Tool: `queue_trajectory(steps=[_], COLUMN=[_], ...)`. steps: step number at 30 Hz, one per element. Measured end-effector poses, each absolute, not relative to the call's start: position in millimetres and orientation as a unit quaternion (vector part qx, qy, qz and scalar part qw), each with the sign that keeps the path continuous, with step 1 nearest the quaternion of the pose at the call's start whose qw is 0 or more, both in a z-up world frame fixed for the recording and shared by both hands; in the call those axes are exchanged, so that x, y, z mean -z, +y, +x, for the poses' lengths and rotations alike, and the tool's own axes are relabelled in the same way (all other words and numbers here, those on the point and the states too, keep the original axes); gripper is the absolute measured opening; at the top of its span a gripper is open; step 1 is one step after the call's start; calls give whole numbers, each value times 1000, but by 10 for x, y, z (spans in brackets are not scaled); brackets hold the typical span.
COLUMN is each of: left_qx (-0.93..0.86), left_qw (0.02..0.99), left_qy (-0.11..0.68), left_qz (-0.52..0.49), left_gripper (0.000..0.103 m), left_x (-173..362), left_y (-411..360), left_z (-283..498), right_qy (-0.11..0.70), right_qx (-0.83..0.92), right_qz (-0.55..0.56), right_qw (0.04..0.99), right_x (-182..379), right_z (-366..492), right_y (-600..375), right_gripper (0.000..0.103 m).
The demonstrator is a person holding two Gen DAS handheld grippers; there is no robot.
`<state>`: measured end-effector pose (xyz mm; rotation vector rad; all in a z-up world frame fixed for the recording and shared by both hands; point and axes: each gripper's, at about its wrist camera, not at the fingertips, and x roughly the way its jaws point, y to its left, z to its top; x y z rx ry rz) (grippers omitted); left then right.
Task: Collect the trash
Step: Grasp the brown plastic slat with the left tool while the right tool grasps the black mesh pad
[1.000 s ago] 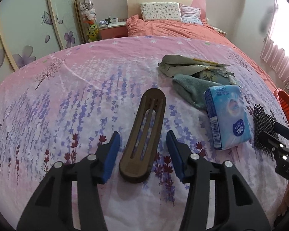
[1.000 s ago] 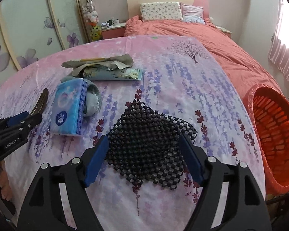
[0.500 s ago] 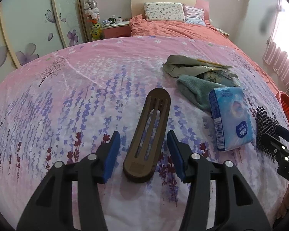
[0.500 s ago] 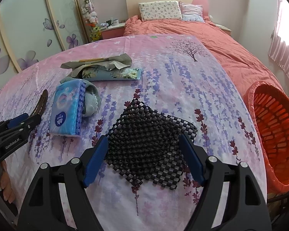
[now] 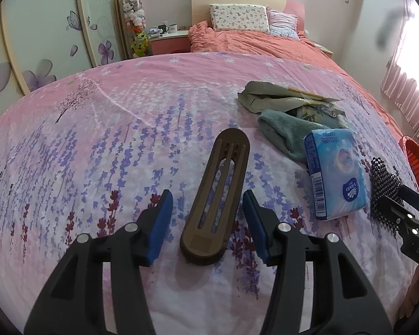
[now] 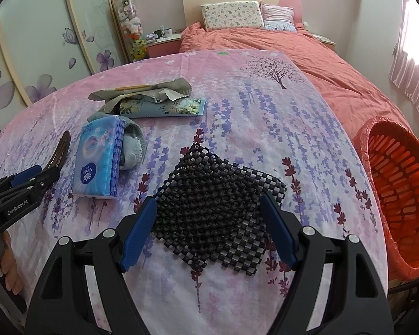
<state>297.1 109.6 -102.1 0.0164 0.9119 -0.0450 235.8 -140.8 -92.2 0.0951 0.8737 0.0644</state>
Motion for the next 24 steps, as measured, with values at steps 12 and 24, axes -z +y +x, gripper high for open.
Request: queue_trajectory(steps=[12, 24], left_qx=[23, 33], left_qw=[897, 899], left_qy=[441, 431], left_qz=[10, 72], left_gripper=[56, 33], left_x=[1007, 995], left_y=[1074, 862], left_z=[2971, 2877], right_qy=[422, 410], right_qx=[-34, -40], right_qz=[49, 87], right_qw=[904, 907], right_x=[908, 893], right_z=[2344, 2307], right_y=[-1430, -1613], right_gripper=[77, 10])
